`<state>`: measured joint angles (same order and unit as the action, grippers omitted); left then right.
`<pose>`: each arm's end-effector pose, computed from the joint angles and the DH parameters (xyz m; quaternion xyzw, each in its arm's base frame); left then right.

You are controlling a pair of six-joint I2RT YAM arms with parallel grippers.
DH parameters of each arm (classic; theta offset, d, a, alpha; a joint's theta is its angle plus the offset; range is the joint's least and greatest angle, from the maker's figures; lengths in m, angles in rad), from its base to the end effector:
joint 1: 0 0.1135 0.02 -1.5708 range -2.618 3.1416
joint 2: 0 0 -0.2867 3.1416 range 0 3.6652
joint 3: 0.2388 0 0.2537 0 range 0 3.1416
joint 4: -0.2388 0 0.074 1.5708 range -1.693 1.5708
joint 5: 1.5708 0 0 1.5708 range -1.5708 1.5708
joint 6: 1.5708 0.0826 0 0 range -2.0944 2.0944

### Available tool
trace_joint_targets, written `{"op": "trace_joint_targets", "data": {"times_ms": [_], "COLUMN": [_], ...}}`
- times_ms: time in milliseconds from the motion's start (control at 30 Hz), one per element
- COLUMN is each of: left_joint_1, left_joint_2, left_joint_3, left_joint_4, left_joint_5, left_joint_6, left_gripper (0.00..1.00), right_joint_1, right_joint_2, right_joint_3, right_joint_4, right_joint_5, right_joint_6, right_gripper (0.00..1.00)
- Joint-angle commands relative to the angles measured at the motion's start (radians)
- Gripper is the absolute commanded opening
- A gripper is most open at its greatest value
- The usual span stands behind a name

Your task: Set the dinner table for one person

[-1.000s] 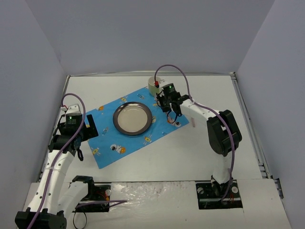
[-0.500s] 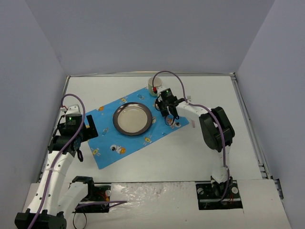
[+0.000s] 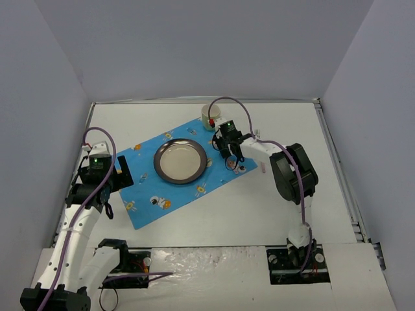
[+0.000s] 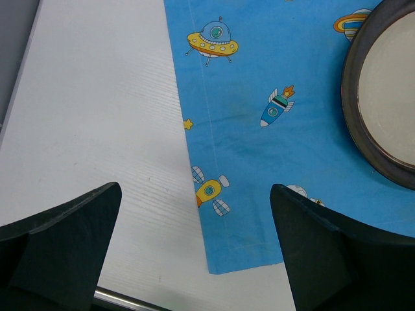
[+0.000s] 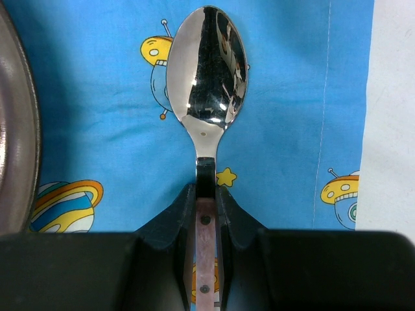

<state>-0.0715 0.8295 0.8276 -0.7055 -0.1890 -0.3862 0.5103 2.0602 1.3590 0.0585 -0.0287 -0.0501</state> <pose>0.1915 0.0018 0.2837 -0.1807 0.8868 -0.0110 0.4251 0.4414 0.2498 0.1595 -0.2534 0.8575 0.1146 0.4328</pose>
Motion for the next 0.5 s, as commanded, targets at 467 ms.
{"op": "trace_joint_targets", "data": {"times_ms": [467], "left_joint_1": [0.002], "left_joint_2": [-0.001], "left_joint_3": [0.024], "left_joint_4": [0.034], "left_joint_5": [-0.022], "left_joint_6": [0.001], "left_gripper": [0.97], "right_joint_1": [-0.03], "right_joint_2": [-0.017], "right_joint_3": [0.012], "right_joint_4": [0.026], "right_joint_5": [0.064], "right_joint_6": [-0.054], "right_gripper": [0.0]}}
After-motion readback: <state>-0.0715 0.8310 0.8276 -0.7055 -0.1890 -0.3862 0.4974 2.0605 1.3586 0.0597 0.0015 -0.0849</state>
